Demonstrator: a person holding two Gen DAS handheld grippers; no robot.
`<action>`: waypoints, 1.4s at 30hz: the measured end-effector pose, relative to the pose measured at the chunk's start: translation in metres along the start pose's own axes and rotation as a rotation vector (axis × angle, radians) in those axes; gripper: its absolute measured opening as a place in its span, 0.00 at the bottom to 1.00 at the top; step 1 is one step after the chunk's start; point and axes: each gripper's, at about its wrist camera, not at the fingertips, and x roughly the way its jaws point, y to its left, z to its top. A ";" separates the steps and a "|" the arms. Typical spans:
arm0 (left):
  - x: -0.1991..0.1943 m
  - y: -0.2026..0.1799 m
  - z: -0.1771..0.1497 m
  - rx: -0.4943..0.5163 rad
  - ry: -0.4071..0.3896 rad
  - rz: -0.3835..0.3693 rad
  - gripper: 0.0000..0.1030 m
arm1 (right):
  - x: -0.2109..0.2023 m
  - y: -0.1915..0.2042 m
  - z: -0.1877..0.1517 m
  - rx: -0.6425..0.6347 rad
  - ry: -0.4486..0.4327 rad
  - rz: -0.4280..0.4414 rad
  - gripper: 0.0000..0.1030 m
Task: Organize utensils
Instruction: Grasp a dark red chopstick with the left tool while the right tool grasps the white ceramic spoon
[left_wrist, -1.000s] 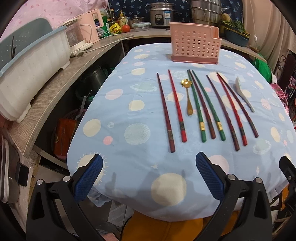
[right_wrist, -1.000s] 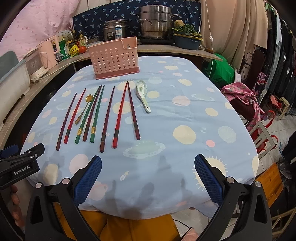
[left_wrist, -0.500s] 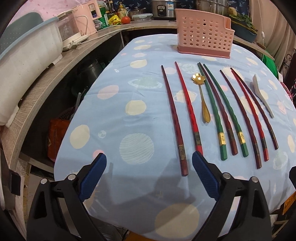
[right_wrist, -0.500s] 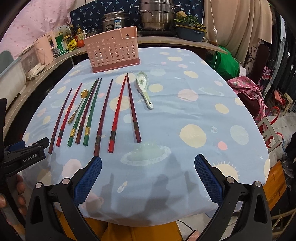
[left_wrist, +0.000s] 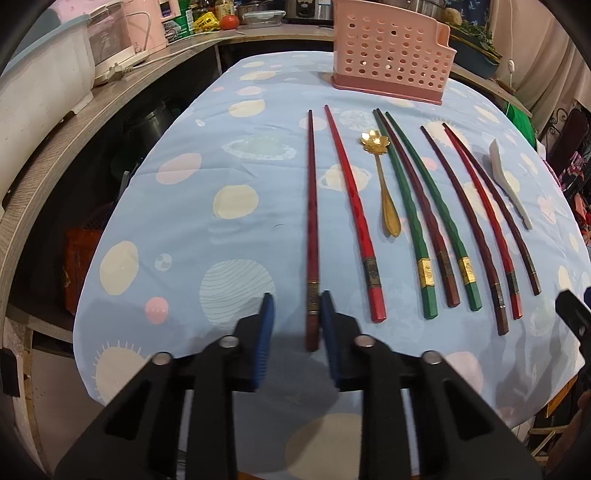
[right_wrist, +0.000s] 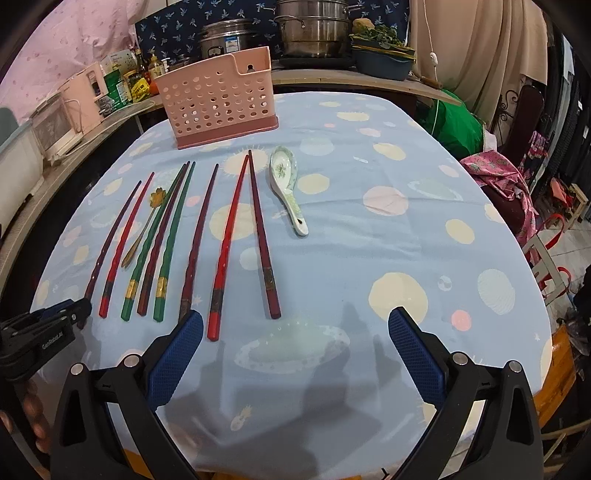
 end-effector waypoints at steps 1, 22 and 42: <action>0.000 0.000 0.000 0.000 0.001 -0.003 0.08 | 0.002 -0.001 0.003 0.002 -0.005 0.000 0.93; 0.006 0.000 0.009 0.001 -0.001 -0.003 0.07 | 0.078 -0.011 0.054 0.005 0.021 0.081 0.19; -0.045 0.013 0.028 -0.038 -0.122 -0.068 0.07 | 0.014 -0.006 0.073 -0.026 -0.113 0.112 0.09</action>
